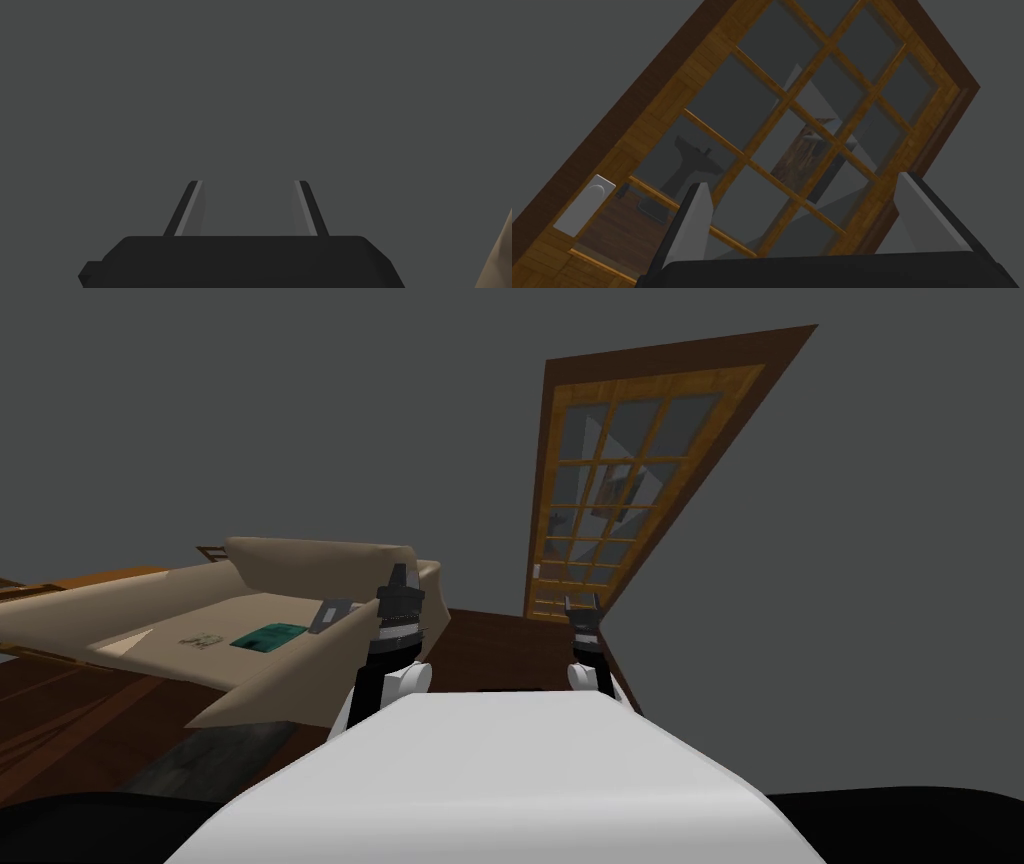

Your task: Pull the door open

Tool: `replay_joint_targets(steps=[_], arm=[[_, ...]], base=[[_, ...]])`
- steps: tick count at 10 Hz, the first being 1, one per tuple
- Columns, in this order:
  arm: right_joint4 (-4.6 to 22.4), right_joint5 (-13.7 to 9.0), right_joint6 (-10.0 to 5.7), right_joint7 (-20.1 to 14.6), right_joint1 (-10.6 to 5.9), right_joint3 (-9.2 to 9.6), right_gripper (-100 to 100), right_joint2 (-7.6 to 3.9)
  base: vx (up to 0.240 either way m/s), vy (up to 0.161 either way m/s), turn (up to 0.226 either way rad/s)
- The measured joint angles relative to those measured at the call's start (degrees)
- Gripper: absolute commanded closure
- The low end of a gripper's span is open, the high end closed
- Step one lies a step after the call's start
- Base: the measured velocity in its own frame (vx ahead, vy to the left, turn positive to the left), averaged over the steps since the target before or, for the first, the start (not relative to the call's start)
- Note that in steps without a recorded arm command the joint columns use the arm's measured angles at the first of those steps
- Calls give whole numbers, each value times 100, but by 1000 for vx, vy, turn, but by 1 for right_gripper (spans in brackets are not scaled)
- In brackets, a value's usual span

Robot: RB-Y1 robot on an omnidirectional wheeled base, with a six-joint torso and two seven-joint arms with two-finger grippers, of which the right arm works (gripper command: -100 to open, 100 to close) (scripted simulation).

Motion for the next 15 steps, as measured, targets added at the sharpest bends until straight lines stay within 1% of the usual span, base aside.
replay_joint_targets(steps=[1, 2, 3, 5, 7, 10, 12, 13, 14, 15], arm=[[125, -47, -9, -106, -52, 19, -100, -16], [243, -91, -40, -208, -67, 49, -100, -36], [433, -130, -105, -309, -125, 80, -100, -48], [684, -221, -149, -507, -208, 130, -100, -76], [1018, -321, -220, -729, -339, 164, -100, -120], [1316, -467, -220, -1029, -432, 231, -100, -168], [1656, -565, -305, -1259, -553, 270, -100, -214], [1725, -616, -289, -1351, -578, 290, -100, -225], [1851, -668, -294, -1457, -624, 307, -100, -249], [2058, -717, -344, -1577, -709, 324, -100, -274]], base=[[104, 10, 18], [103, 16, 14], [104, 15, 17], [100, 13, 18], [88, 7, 16], [102, 16, 17], [99, 14, 16], [105, 7, 16], [116, 15, 16], [110, 10, 17]])
